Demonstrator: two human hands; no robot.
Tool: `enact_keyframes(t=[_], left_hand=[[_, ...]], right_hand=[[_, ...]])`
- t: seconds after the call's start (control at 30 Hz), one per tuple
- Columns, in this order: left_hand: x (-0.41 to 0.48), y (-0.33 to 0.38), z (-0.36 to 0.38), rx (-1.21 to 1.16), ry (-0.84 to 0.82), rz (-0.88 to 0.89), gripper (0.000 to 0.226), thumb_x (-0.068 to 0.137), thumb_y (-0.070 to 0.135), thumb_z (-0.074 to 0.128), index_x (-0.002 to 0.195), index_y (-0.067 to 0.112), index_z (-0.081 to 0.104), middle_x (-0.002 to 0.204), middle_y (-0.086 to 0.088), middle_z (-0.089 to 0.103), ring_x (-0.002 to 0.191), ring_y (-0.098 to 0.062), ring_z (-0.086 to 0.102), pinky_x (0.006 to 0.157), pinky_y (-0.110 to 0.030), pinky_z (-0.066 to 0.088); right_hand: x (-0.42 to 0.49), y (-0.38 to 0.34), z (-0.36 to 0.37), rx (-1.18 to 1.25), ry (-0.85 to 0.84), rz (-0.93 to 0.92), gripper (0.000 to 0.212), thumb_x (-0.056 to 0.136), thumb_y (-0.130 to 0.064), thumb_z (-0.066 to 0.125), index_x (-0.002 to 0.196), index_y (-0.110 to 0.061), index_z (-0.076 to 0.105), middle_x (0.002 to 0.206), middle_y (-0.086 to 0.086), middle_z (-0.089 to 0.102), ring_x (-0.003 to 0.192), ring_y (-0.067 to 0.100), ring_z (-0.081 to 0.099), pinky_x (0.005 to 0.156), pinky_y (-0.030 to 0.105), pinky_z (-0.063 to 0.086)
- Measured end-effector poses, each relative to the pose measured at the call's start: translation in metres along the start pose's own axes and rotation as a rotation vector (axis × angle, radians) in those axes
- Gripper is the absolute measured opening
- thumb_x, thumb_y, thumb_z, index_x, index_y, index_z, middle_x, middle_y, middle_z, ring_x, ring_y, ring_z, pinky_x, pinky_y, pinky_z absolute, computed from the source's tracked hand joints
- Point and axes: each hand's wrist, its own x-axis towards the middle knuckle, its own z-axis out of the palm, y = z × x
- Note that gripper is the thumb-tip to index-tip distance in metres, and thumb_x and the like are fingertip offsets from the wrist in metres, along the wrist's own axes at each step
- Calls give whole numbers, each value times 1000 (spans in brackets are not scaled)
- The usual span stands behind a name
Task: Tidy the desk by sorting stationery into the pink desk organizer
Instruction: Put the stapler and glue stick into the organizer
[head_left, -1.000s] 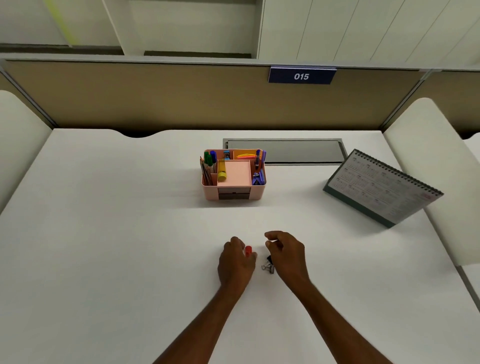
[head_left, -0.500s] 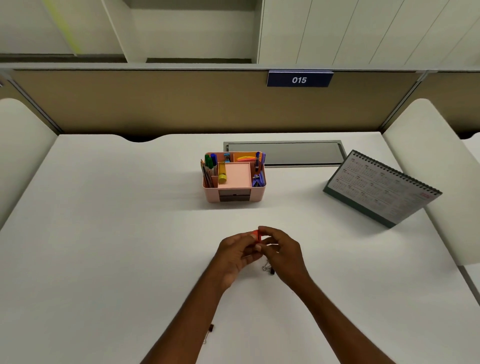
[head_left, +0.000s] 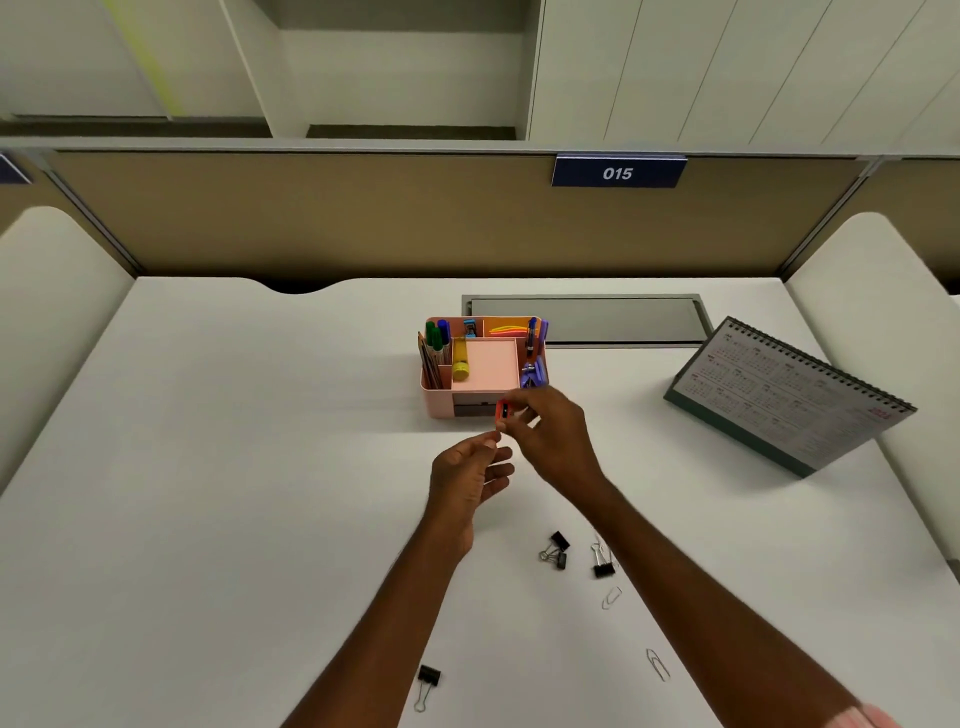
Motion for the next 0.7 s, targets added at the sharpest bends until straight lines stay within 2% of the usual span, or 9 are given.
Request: enact_keyframes(t=[0.13, 0.27, 0.5, 0.7], left_hand=[[0, -7, -2, 72, 16, -31, 19, 102, 19, 60, 114, 15, 74, 105, -8, 77, 95, -25, 75, 89, -38, 62], [-2, -15, -7, 159, 20, -76, 20, 103, 22, 58, 114, 17, 73, 107, -5, 76, 98, -23, 74, 91, -38, 61], [-2, -23, -25, 182, 12, -108, 18, 101, 20, 59, 109, 20, 76, 102, -3, 78, 96, -24, 75, 87, -37, 60], [-1, -26, -32, 188, 45, -131, 16, 99, 20, 63, 107, 20, 76, 101, -4, 78, 96, -25, 74, 82, -33, 60]], right_hand=[[55, -10, 12, -127, -48, 42, 35, 87, -16, 79, 121, -13, 71, 120, 5, 70, 103, 21, 67, 93, 35, 58], [96, -10, 24, -290, -144, 36, 37, 88, -13, 78, 125, -12, 70, 122, 8, 71, 106, 25, 68, 96, 34, 55], [126, -18, 35, -364, -155, 6, 37, 92, -20, 74, 128, -14, 69, 116, 8, 73, 99, 23, 68, 84, 30, 56], [134, -17, 39, -390, -158, -16, 32, 95, -20, 71, 126, -12, 69, 115, 10, 72, 98, 23, 68, 77, 24, 45]])
